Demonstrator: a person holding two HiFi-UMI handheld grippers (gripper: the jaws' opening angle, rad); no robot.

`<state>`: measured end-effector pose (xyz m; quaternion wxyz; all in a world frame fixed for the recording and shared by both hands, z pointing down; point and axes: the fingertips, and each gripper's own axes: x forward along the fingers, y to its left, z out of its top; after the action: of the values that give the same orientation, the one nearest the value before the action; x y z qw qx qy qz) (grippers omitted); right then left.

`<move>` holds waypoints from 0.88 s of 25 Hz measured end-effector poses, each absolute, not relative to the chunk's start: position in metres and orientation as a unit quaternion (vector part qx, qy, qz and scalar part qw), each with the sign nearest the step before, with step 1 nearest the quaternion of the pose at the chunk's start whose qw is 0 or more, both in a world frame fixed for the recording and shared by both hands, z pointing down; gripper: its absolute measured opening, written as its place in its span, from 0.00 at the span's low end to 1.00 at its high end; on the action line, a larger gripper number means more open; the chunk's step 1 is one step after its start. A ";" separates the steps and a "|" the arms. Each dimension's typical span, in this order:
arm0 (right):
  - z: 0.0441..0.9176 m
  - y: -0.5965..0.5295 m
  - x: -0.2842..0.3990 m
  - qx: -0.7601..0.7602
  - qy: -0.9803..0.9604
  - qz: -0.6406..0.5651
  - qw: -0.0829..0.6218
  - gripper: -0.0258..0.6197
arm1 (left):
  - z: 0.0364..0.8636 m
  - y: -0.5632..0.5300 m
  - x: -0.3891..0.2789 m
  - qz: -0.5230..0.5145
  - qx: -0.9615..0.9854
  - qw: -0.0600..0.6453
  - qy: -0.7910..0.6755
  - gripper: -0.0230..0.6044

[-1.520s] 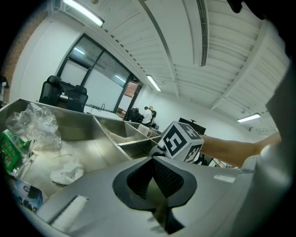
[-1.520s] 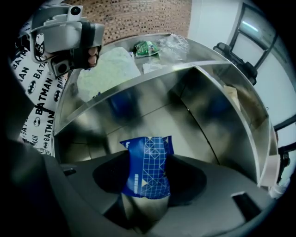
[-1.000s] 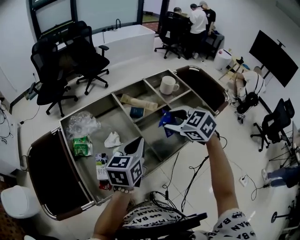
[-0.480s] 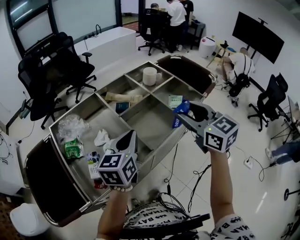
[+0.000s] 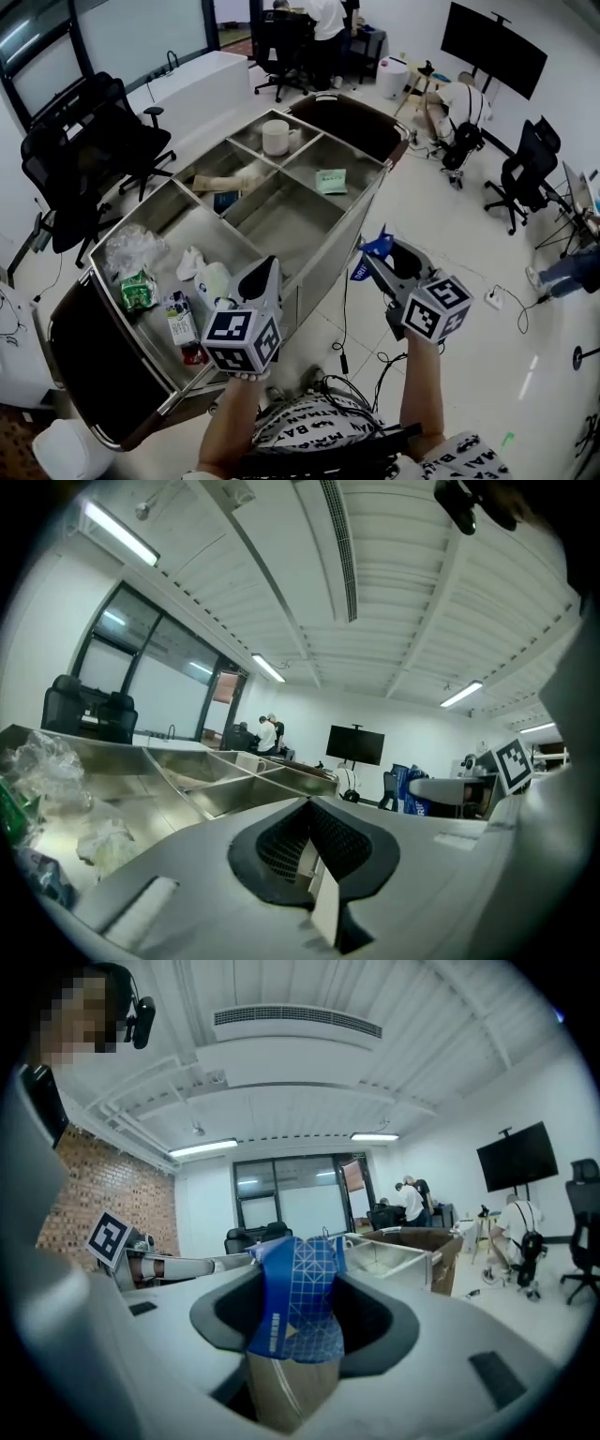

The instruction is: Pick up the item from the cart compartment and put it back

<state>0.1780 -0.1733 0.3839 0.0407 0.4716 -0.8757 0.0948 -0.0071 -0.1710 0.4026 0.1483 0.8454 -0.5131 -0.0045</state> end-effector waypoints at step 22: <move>0.403 -0.149 0.177 0.509 -0.853 0.096 0.067 0.39 | 0.411 -0.152 0.018 -0.007 0.870 0.170 -0.463 0.04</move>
<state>0.1771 -0.1486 0.4029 0.0669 0.5089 -0.8528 0.0963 0.0182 -0.1525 0.4114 0.1703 0.8697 -0.4632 -0.0066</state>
